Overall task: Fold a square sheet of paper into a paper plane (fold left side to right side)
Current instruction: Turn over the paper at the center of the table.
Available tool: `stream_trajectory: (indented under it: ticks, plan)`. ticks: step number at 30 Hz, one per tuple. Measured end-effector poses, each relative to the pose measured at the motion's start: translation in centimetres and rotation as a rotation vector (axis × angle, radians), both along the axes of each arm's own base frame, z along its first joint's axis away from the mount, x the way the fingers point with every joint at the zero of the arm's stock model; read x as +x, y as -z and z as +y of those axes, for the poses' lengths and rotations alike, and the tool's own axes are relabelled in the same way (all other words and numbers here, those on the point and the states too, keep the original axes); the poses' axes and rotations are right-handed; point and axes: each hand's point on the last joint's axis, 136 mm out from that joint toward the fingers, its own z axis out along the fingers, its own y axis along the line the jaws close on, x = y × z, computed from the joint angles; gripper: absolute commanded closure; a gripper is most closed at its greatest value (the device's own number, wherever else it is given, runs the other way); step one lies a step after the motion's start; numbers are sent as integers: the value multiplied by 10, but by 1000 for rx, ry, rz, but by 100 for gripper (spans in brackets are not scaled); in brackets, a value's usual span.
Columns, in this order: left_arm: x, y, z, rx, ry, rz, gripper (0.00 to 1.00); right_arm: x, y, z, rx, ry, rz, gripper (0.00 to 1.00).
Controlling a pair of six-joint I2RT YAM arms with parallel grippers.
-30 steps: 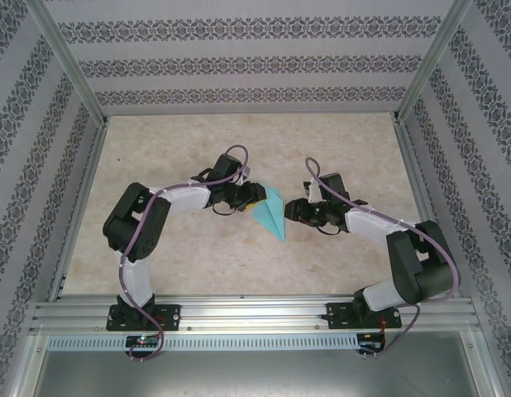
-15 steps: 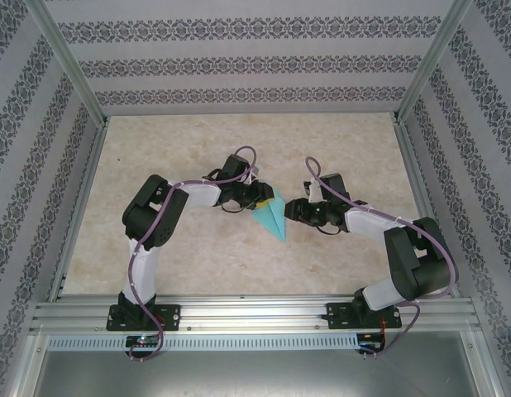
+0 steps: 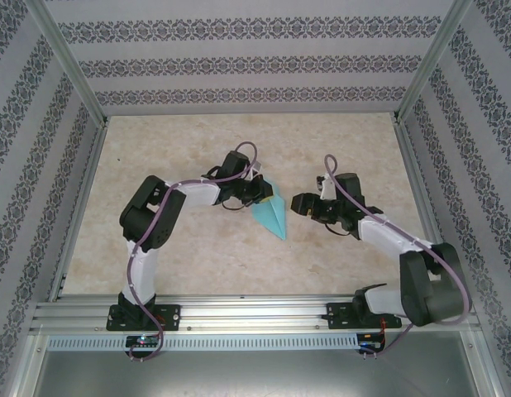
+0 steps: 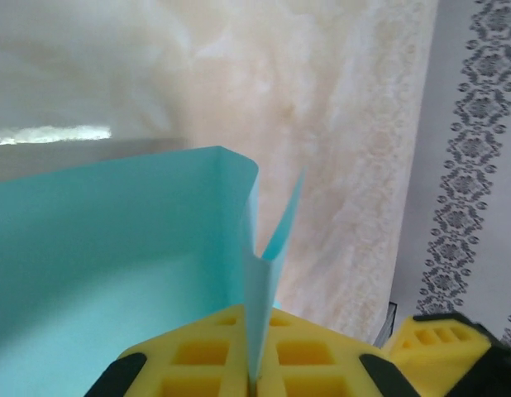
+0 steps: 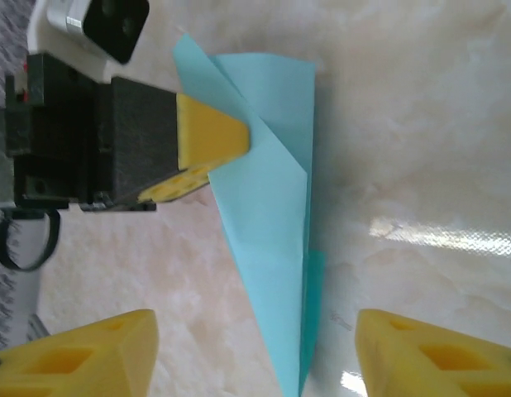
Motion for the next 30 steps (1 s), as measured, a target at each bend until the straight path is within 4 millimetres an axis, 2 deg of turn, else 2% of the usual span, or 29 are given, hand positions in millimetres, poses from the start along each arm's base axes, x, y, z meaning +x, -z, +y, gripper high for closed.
stream_trajectory:
  ticks: [2, 5, 7, 10, 13, 18, 25, 30]
  plan:
    - [1, -23, 1, -17, 1, -53, 93, 1, -16, -3, 32, 11, -42, 17]
    - [2, -70, 3, -52, 4, -157, 93, 2, -40, -5, 100, 20, -99, 2]
    - [0, -108, 8, -81, 6, -241, 93, 1, -54, -4, 150, 15, -125, 2]
    - [-4, -153, 18, -107, -3, -345, 93, -1, -74, 3, 224, -25, -158, 2]
    - [-10, -185, 27, -122, -8, -416, 92, -8, -88, 11, 283, -86, -177, 2]
    - [-20, -210, 34, -138, -8, -463, 92, -19, -102, 22, 340, -164, -191, 2]
    - [-25, -225, 38, -159, -4, -485, 92, -43, -115, 58, 405, -301, -190, 2]
    - [-30, -231, 36, -192, 12, -478, 92, -47, -119, 80, 439, -356, -168, 2]
